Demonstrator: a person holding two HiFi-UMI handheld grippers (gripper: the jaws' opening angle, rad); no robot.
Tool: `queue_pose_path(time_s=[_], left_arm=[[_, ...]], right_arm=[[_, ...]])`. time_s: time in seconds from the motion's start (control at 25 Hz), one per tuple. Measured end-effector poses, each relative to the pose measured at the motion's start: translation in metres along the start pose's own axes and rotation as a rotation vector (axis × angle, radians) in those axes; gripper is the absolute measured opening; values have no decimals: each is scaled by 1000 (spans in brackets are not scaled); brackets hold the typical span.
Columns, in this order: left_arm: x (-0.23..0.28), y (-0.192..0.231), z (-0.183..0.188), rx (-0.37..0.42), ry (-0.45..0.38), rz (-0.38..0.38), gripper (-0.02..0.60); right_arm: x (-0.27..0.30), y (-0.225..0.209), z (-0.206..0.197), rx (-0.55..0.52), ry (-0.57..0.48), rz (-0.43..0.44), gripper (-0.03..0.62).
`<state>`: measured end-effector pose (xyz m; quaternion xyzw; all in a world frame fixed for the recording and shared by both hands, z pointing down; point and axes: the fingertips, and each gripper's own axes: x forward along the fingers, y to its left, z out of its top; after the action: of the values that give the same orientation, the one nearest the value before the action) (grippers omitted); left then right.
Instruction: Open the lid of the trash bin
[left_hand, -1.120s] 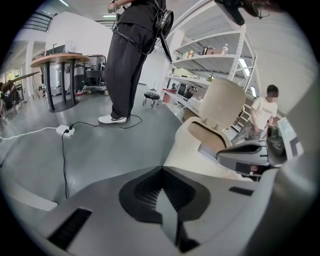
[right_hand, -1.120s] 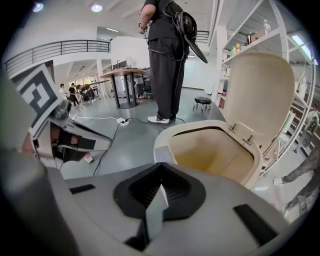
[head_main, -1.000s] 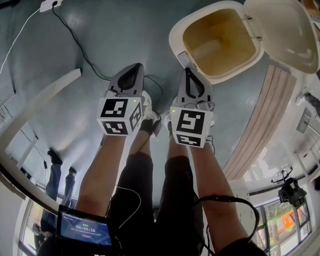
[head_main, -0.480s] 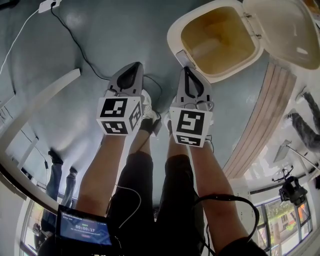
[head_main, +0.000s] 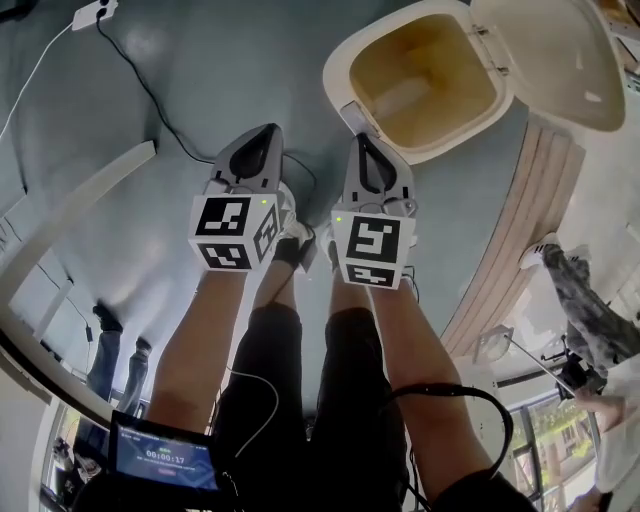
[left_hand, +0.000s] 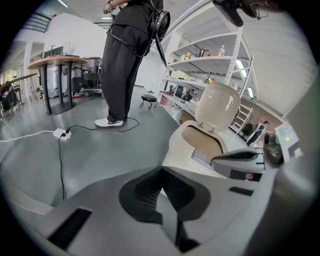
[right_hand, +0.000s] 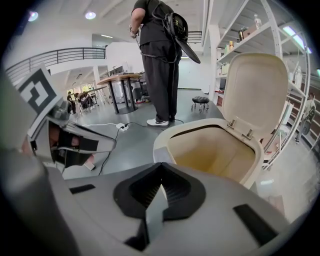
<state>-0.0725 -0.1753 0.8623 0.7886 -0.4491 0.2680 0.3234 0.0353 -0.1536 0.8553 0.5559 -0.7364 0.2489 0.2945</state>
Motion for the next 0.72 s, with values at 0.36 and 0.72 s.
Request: queue_pose_path(time_s=[0.36,0.72], left_arm=[[0,-1,6,14,-6,-6,-3],[-26,-22,37,30,-17,-16,-3]], right_arm=[[3,-6,-5,135,-20,108,5],[-30,-19,35,165,-88,88,5]])
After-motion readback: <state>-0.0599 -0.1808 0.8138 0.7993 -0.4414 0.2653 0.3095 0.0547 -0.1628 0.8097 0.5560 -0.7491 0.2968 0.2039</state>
